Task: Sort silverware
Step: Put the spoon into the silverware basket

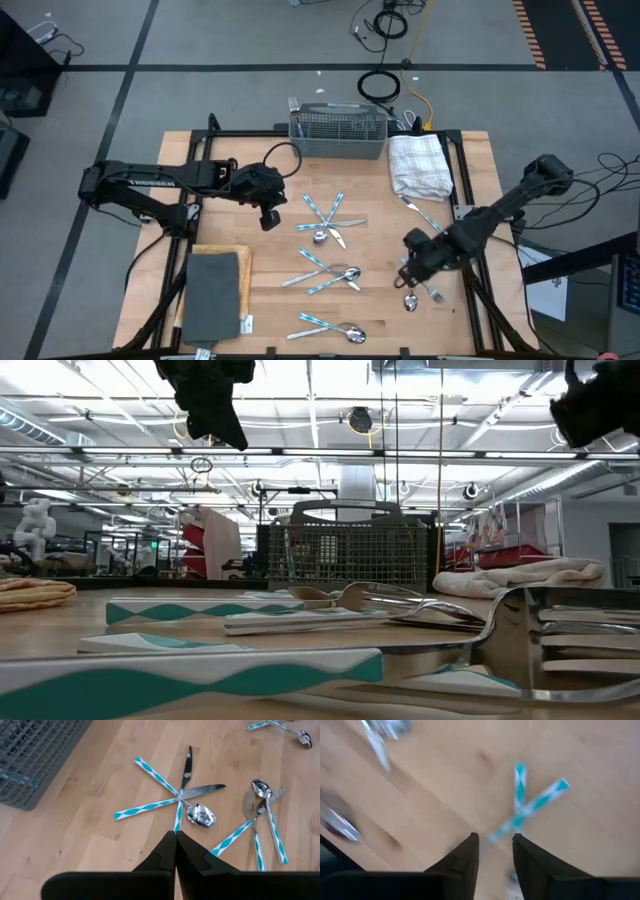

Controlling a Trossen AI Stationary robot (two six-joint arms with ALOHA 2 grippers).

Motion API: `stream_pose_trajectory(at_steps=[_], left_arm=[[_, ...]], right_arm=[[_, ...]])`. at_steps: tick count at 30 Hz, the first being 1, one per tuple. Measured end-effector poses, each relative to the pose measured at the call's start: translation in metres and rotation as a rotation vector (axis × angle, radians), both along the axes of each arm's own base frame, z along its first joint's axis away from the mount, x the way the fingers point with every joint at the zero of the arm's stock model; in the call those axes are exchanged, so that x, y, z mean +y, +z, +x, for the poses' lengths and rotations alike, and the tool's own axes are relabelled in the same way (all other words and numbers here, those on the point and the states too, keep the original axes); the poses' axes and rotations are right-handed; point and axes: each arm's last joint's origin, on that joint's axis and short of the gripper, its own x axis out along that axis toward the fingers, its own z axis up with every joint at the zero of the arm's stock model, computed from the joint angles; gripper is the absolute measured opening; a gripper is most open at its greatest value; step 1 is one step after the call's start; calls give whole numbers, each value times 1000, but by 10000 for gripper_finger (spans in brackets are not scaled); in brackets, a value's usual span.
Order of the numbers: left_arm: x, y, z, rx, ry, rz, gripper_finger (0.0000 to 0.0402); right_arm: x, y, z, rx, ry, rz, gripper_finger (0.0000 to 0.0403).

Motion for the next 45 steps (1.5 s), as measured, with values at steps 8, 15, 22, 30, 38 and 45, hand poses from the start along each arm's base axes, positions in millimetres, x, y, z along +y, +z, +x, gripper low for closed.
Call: stream_pose_trajectory(at_steps=[8, 15, 22, 30, 38, 45], left_arm=[[0, 0, 0, 2, -35, 34, 9], [0, 0, 0, 3, -39, 37, 9], [0, 0, 0, 5, -57, 52, 9], [0, 0, 0, 5, -59, 54, 9], [1, 1, 1, -4, -64, 81, 9], [1, 2, 2, -13, -56, 89, 9]], right_arm=[[23, -14, -2, -23, -203, -29, 167], [41, -31, 1, 5, -299, -11, 181], [55, -46, 0, 29, -353, -11, 177], [63, -63, 3, 50, -359, -45, 176], [66, -85, 10, 100, -375, -95, 131], [67, -84, 12, 121, -367, -44, 12]])
